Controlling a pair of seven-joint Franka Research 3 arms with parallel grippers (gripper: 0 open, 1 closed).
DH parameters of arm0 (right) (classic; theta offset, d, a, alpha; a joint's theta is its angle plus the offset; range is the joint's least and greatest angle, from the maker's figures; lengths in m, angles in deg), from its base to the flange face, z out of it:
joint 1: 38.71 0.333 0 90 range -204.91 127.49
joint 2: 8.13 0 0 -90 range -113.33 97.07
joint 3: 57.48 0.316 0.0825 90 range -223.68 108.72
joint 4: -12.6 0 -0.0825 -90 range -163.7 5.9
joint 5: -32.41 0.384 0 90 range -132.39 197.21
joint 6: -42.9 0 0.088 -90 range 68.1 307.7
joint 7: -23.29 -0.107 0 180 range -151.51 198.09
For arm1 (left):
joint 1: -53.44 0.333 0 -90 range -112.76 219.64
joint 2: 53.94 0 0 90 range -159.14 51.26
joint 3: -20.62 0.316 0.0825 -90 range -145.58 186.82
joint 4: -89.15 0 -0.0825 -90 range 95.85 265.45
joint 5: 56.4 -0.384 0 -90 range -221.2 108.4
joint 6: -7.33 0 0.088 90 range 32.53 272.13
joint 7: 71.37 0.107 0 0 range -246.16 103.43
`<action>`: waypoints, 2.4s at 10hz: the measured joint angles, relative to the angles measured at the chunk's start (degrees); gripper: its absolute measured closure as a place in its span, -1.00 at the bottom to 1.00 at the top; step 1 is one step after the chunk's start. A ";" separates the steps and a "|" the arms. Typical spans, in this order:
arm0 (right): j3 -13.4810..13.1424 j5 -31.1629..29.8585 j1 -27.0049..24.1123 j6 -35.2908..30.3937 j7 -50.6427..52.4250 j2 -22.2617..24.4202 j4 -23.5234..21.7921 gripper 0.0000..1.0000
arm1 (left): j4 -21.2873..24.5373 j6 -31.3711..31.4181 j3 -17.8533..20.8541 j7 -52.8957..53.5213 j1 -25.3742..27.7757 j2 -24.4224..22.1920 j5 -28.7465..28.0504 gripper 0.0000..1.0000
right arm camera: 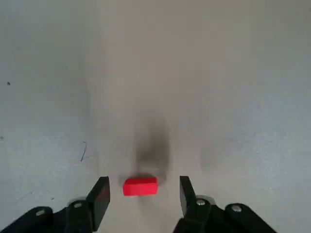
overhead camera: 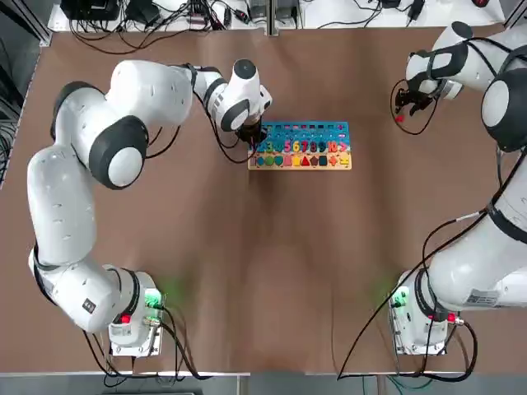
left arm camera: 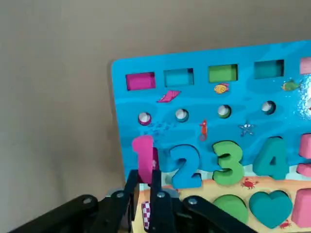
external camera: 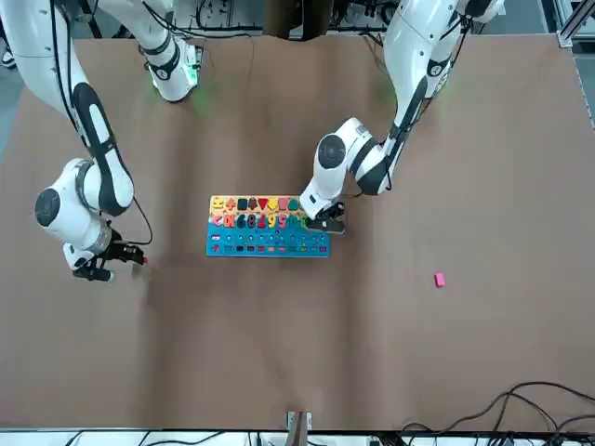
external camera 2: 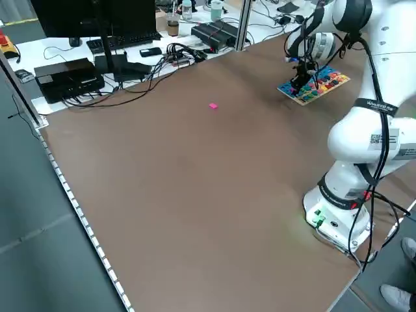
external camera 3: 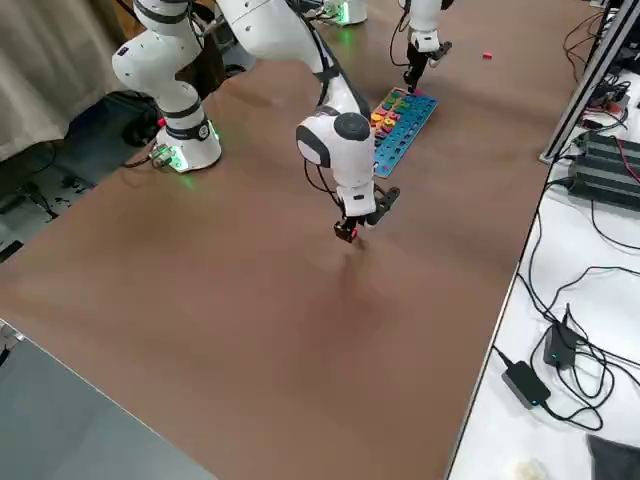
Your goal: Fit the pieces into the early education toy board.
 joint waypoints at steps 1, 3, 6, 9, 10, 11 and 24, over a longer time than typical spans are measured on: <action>0.09 0.00 0.02 0.41 0.06 -0.30 -0.08 -0.32 | -0.03 0.00 -0.02 -0.03 -0.03 0.00 0.00 0.74; 0.24 0.01 0.15 1.67 0.16 -1.53 -0.11 -0.30 | -0.03 -0.01 -0.02 -0.19 -0.03 0.06 0.00 0.74; 0.46 0.01 0.23 1.79 0.27 -1.86 -0.10 -0.26 | -0.03 -0.06 -0.06 -0.33 -0.14 0.25 0.00 0.74; 0.54 0.02 0.32 1.79 0.46 -1.87 -0.10 -0.20 | -0.03 -0.17 -0.07 -0.57 -0.66 0.36 0.00 0.74; 0.56 0.02 0.32 1.79 0.52 -1.87 -0.10 -0.17 | -0.02 -0.26 -0.07 -0.58 -0.67 0.43 0.00 0.74; 0.56 0.02 0.32 1.79 0.54 -1.87 -0.10 -0.15 | -0.02 -0.31 -0.08 -0.59 -0.67 0.49 0.00 0.74; 0.54 0.02 0.31 1.60 1.06 -2.05 -0.77 -0.08 | 0.22 -0.76 -0.29 -1.13 -0.68 0.94 0.00 0.74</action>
